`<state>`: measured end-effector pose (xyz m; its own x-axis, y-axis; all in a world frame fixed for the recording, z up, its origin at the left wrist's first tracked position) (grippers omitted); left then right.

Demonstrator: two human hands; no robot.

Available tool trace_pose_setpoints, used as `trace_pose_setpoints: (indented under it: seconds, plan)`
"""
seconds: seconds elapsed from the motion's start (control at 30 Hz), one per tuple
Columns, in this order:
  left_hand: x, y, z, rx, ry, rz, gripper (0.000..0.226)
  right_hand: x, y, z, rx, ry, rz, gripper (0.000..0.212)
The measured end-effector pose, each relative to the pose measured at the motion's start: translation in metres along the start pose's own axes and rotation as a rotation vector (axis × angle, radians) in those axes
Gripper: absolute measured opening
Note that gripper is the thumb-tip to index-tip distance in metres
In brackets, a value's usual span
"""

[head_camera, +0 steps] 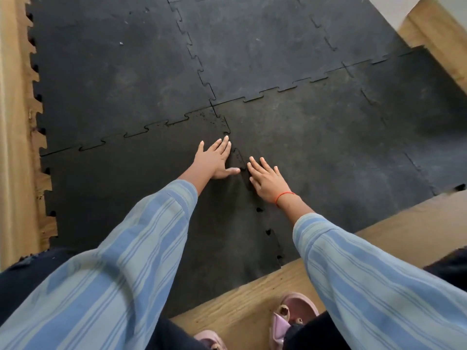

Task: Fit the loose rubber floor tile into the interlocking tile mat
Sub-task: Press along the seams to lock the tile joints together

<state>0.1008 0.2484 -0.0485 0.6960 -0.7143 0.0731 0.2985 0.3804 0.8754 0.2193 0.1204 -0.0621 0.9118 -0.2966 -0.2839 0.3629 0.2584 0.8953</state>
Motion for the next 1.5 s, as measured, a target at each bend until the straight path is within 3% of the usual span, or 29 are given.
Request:
trace_pose_setpoints:
  seconds: [0.1,0.2,0.43,0.7,0.8,0.93,1.17,1.27,1.37,1.5]
  plan:
    - [0.023,-0.028,0.033,0.003,-0.029,0.038,0.109,0.014,-0.028,0.062,0.145,-0.121,-0.054,0.053]
    - [0.029,-0.037,0.039,0.051,-0.012,0.064,0.108,0.011,-0.046,0.080,0.190,-0.212,-0.098,0.054]
    - [0.033,-0.045,0.036,0.071,0.033,0.035,0.105,0.012,-0.055,0.075,0.171,-0.222,0.031,0.057]
    - [0.042,-0.044,0.042,0.093,-0.008,-0.027,0.110,0.016,-0.050,0.091,0.150,-0.178,-0.035,0.054]
    - [0.053,-0.049,0.054,0.097,-0.067,-0.063,0.127,0.015,-0.065,0.138,0.248,-0.340,-0.085,0.052]
    - [0.058,-0.049,0.053,0.109,-0.056,-0.051,0.132,0.005,-0.078,0.152,0.352,-0.489,-0.073,0.053]
    - [0.059,-0.052,0.050,0.096,-0.051,-0.062,0.134,0.001,-0.083,0.150,0.395,-0.501,-0.001,0.053]
    - [0.052,-0.055,0.051,0.138,-0.097,-0.021,0.125,-0.003,-0.079,0.152,0.417,-0.407,0.021,0.053]
    - [0.038,-0.055,0.050,0.183,-0.095,-0.015,0.109,-0.024,-0.088,0.156,0.345,-0.241,0.042,0.054]
    - [0.030,-0.056,0.047,0.175,-0.049,-0.018,0.099,-0.030,-0.100,0.154,0.247,-0.263,0.014,0.055]
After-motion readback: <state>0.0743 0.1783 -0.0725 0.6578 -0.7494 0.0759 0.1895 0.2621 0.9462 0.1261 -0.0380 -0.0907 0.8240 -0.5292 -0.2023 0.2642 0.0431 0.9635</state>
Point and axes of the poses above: each hand's wrist, its own z-axis away from the middle knuckle, its own y-axis out of the back of the hand, x = y × z, the point moved 3 cm from there along -z, towards the middle knuckle, and after that the axes turned 8 degrees about x, right-handed, at the moved point
